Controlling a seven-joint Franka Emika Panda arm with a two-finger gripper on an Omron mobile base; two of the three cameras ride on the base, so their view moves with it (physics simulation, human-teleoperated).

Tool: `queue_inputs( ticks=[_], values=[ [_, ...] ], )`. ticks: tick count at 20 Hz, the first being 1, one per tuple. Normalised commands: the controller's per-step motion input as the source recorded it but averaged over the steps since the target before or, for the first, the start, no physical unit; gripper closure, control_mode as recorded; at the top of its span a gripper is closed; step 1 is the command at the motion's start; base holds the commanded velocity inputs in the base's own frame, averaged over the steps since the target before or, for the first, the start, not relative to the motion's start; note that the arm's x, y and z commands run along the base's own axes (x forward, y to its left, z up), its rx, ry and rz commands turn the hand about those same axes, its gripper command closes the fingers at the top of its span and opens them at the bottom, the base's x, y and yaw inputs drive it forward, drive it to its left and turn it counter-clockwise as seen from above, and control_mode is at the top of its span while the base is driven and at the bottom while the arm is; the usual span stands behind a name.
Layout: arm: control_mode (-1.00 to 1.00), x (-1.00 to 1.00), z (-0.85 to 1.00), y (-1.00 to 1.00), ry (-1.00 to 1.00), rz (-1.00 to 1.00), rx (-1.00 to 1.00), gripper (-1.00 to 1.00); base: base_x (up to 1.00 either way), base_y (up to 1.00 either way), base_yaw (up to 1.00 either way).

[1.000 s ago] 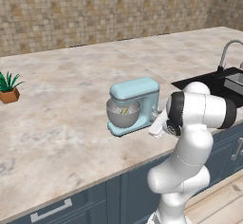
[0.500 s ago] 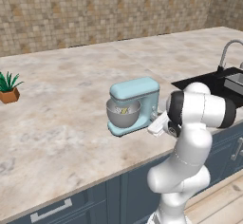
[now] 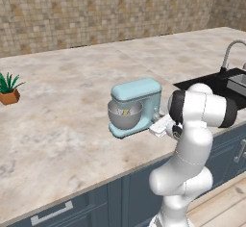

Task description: Add butter and sugar cubes to the stand mixer bowl and then turn on the stand mixer to begin making frosting.

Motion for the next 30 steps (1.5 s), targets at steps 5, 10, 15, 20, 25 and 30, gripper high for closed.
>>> queue_inputs(
  ticks=[5, 10, 15, 20, 25, 30],
  values=[
    [-1.0, 0.04, 0.58, 0.0, 0.34, 0.19, 0.28, 1.0, 0.0, 0.0, 0.0],
    [-1.0, 0.0, 0.45, -0.08, 0.61, 0.25, 0.32, 1.0, 0.0, 0.0, 0.0],
    [-1.0, 0.0, 0.29, -0.24, 0.65, 0.22, 0.36, 1.0, 0.0, 0.0, 0.0],
    [-1.0, -0.02, 0.02, -0.37, 0.61, 0.14, 0.33, 1.0, 0.0, 0.0, 0.0],
    [-1.0, -0.32, -0.09, -0.23, 0.6, 0.08, 0.26, 1.0, 0.0, 0.0, 0.0],
    [-1.0, -0.44, -0.11, -0.02, 0.68, 0.01, 0.35, 1.0, 0.0, 0.0, 0.0]
  ],
)
